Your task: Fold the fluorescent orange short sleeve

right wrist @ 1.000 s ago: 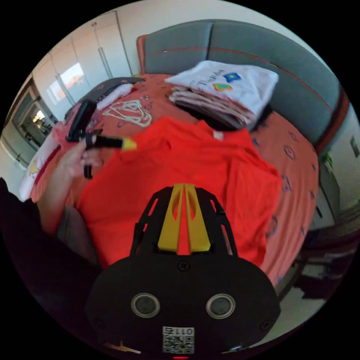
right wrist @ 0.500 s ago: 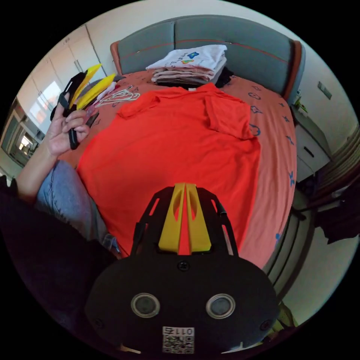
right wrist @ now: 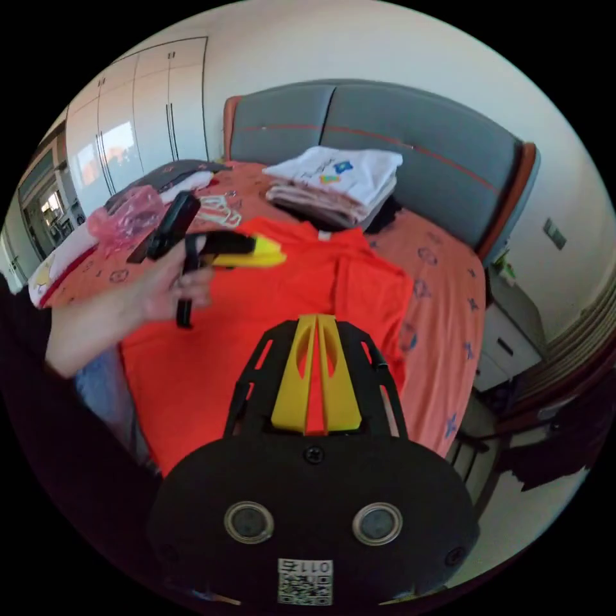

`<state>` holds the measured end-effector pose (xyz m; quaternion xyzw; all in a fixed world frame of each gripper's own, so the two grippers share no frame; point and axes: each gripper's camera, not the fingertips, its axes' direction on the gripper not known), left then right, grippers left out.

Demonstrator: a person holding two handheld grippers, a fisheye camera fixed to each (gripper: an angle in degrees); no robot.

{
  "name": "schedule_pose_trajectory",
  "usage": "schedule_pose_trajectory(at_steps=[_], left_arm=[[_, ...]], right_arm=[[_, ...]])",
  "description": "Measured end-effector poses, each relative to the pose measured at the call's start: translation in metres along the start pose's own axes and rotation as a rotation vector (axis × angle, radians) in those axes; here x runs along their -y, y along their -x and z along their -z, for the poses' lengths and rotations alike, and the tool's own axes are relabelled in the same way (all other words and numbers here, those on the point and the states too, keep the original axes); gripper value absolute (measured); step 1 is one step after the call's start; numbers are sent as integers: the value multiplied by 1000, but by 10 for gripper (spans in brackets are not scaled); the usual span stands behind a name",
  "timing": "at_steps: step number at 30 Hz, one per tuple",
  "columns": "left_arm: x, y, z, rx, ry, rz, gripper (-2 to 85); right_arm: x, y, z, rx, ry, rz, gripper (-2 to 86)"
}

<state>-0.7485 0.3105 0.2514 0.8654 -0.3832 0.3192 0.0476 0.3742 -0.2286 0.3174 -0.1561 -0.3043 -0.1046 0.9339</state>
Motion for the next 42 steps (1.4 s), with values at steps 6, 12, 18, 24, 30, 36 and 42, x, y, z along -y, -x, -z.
schedule_pose_trajectory(at_steps=[6,12,18,24,30,36,42], left_arm=[[5,23,-5,250,141,67,92],[5,48,-22,209,248,189,98],[14,44,-27,205,269,171,100],[18,43,-24,178,249,197,99],[26,28,-6,167,147,172,98],[36,-9,39,251,-104,53,94],[40,-15,63,231,-191,111,92]], right_arm=[[125,-94,-69,183,127,-88,85],[192,-163,-150,465,359,-219,128],[216,-181,-187,581,524,-249,129],[223,-160,-177,620,463,-156,35],[202,-94,-78,357,62,276,25],[92,-1,-56,60,182,795,42],[111,-25,-20,264,149,362,99]])
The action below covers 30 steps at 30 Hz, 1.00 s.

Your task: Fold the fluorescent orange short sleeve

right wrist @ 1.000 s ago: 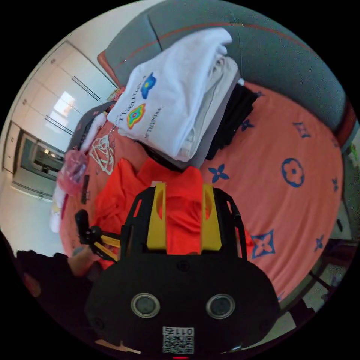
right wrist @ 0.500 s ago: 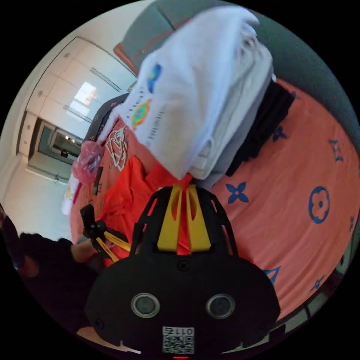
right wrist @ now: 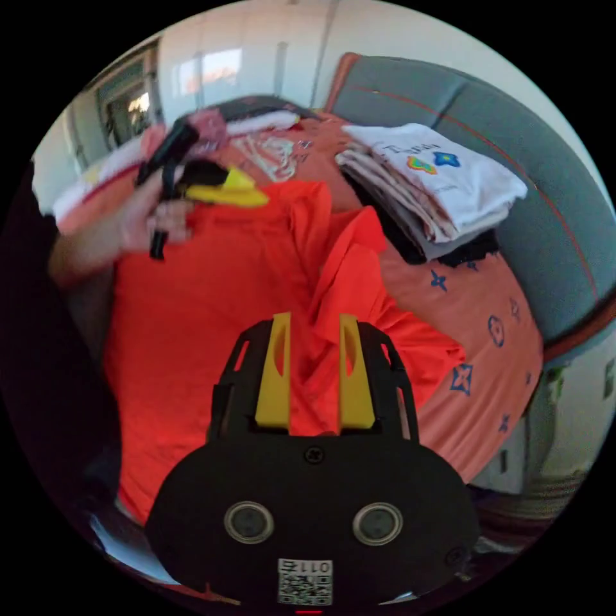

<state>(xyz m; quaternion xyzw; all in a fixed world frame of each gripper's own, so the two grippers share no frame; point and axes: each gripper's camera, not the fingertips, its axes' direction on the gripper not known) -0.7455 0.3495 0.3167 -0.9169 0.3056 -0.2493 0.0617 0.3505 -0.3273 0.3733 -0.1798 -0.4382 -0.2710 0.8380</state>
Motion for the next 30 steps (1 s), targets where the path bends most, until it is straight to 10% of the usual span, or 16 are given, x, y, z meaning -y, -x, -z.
schedule_pose_trajectory(at_steps=[8,12,15,30], left_arm=[[17,-10,13,-12,-4,10,91],[27,-10,19,-47,-10,46,91],[36,-15,24,-67,-18,52,92],[94,-42,38,-12,-7,56,99]], right_arm=[[76,-30,-2,207,160,4,130],[65,-7,-43,-310,330,198,72],[77,-24,-48,-278,370,262,32],[109,-177,11,-381,139,-60,51]])
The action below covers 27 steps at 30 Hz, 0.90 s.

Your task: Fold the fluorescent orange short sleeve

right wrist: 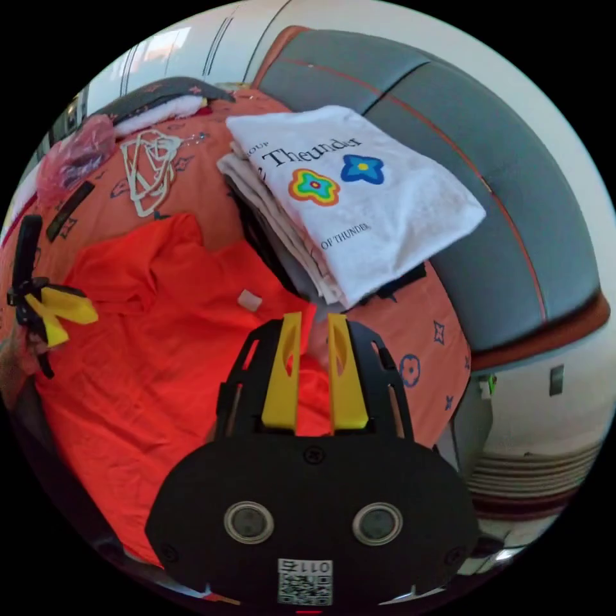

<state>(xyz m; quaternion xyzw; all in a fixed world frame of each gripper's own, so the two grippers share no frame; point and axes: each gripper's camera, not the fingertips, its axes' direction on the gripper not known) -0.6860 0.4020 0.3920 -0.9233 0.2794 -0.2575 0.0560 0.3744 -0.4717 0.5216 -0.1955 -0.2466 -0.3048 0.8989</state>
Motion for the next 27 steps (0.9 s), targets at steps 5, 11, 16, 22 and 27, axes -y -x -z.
schedule_pose_trajectory(at_steps=[5,11,16,22,27], left_arm=[[27,-24,22,117,-73,-54,109],[94,-43,64,428,-111,-125,118],[185,-9,36,468,257,-148,137],[249,24,11,410,423,-22,146],[276,36,-7,303,482,60,136]], right_arm=[[-69,-44,12,-26,16,-125,66],[-131,-176,-6,309,1,-473,98],[-164,-284,-37,718,-68,-690,108],[-175,-339,-75,905,28,-665,102],[-206,-389,-84,1046,-67,-739,96]])
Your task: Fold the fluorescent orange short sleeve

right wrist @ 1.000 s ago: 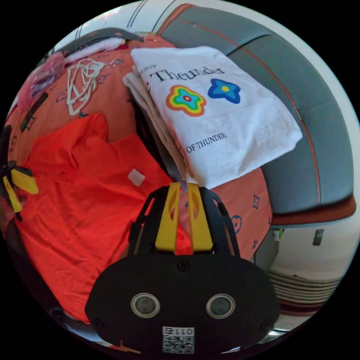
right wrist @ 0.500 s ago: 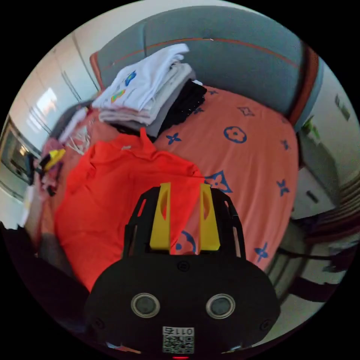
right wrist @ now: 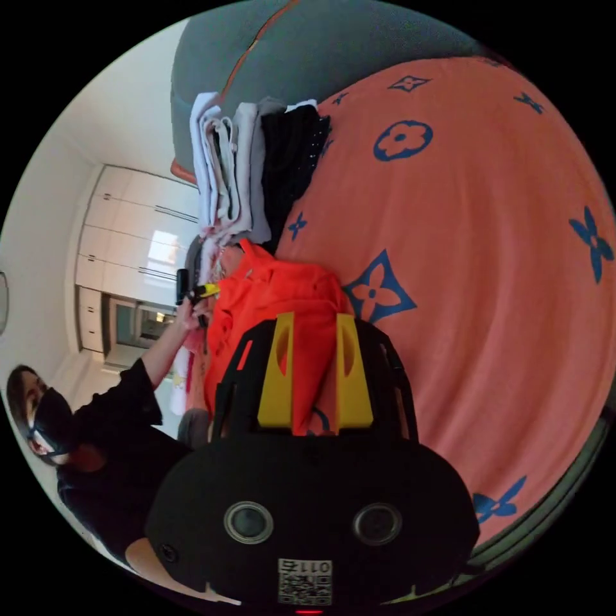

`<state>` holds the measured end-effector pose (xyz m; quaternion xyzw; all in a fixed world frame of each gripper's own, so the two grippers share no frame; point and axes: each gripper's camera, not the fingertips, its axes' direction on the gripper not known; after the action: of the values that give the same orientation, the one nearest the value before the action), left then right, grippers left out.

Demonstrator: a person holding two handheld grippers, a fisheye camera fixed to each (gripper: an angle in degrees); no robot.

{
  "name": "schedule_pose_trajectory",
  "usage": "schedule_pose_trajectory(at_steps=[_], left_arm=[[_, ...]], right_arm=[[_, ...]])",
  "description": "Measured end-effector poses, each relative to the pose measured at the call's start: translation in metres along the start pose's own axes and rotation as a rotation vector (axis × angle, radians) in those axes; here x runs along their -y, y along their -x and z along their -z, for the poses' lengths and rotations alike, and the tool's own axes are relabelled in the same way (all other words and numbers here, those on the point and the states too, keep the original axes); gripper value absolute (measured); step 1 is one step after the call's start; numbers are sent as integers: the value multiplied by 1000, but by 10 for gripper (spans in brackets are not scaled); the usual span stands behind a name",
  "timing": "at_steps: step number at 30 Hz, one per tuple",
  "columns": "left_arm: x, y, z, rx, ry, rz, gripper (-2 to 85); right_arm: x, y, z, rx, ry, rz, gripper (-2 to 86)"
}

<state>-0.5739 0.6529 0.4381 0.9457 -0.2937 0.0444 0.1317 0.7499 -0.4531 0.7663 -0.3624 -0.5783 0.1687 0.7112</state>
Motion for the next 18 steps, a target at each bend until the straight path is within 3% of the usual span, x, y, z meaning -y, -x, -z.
schedule_pose_trajectory(at_steps=[11,15,18], left_arm=[[37,-3,10,-106,-58,3,123],[47,0,1,-234,-47,0,37],[44,-7,17,-60,-154,18,15]], right_arm=[[24,-33,39,166,-48,9,88],[36,-28,34,71,-22,31,44],[36,-27,46,-24,-46,36,35]])
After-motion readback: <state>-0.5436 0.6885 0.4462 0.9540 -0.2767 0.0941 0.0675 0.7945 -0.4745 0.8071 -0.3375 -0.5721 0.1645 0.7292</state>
